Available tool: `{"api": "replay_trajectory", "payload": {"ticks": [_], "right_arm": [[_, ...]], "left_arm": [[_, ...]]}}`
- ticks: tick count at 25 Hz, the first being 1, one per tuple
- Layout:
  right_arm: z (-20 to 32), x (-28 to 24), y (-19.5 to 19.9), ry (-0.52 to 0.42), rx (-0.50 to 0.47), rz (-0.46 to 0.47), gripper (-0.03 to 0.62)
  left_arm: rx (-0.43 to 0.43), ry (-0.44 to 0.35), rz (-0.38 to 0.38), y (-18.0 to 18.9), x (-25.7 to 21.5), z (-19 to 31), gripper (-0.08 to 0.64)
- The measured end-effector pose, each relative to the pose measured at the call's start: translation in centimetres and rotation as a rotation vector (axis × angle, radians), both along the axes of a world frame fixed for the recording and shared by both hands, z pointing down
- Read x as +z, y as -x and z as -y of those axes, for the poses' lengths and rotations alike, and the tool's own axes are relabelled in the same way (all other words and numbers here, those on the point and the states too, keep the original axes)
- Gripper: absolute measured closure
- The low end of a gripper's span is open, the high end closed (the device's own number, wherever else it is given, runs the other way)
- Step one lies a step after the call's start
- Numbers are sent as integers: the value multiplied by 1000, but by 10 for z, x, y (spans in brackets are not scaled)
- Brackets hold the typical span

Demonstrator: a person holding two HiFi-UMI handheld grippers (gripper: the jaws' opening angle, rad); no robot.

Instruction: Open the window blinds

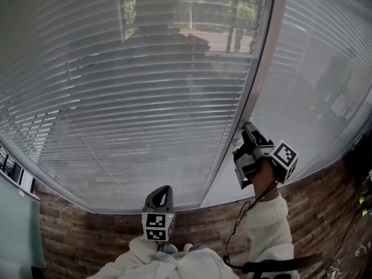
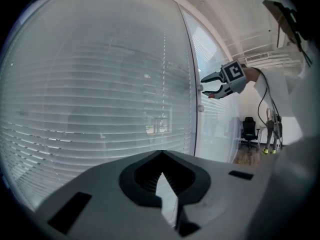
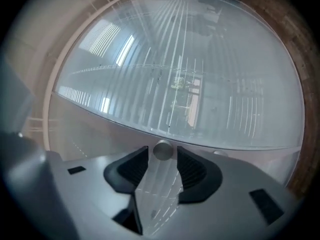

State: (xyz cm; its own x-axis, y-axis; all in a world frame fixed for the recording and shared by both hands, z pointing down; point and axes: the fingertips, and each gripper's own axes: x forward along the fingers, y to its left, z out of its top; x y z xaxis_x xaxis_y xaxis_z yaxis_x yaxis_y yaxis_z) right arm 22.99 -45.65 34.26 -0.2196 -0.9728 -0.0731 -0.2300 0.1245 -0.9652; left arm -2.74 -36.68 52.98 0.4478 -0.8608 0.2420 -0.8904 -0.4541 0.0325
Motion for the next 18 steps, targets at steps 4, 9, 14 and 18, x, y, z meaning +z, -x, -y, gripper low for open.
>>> {"api": "replay_trajectory", "payload": {"ticks": [4,9,14,18], "right_arm": [[6,-1,0,20,20,42,423],[7,0,-2,27,31,38,460],[0,-6,5,-2,14,-424,463],[2,-8,11,-4,-2,-757,463]], "left_arm": [[4,1,-3,1,1,-1,560],[-4,0,-8,7,1,-1,560],[-20,5,-2,23,9,-10,560],[-19,14,-1,26,14,-11,560]]}}
